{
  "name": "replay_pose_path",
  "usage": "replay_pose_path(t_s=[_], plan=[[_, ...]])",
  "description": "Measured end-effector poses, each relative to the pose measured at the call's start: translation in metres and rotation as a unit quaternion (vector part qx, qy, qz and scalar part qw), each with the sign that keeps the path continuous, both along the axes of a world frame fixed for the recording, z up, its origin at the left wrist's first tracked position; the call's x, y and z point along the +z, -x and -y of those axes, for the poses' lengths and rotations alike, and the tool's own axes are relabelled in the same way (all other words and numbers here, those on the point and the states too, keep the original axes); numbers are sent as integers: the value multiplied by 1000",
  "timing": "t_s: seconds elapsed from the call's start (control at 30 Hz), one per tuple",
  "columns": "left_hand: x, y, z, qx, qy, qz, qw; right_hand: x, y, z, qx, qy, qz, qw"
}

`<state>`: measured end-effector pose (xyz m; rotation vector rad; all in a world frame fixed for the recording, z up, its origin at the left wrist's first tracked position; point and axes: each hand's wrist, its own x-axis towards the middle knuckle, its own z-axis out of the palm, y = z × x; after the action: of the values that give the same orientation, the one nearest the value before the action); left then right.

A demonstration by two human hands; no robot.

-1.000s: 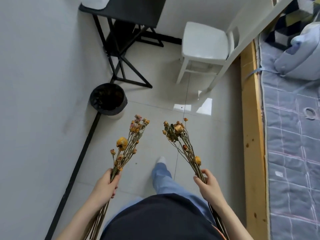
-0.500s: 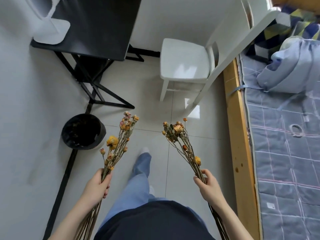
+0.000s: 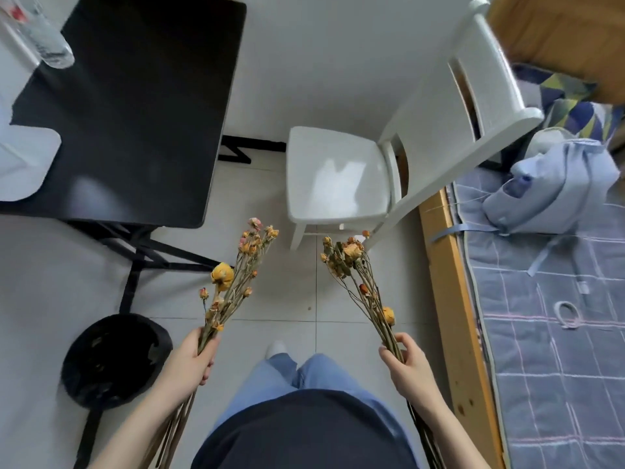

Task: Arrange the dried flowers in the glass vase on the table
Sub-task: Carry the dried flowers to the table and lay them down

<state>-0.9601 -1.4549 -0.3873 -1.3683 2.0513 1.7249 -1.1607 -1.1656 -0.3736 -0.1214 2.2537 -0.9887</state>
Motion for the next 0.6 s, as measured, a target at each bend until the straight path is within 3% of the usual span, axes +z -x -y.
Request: replay_pose_path(t_s=[0.6], plan=[[32, 166, 120, 139, 26, -12, 990, -9, 233, 201, 185, 24, 15, 982]])
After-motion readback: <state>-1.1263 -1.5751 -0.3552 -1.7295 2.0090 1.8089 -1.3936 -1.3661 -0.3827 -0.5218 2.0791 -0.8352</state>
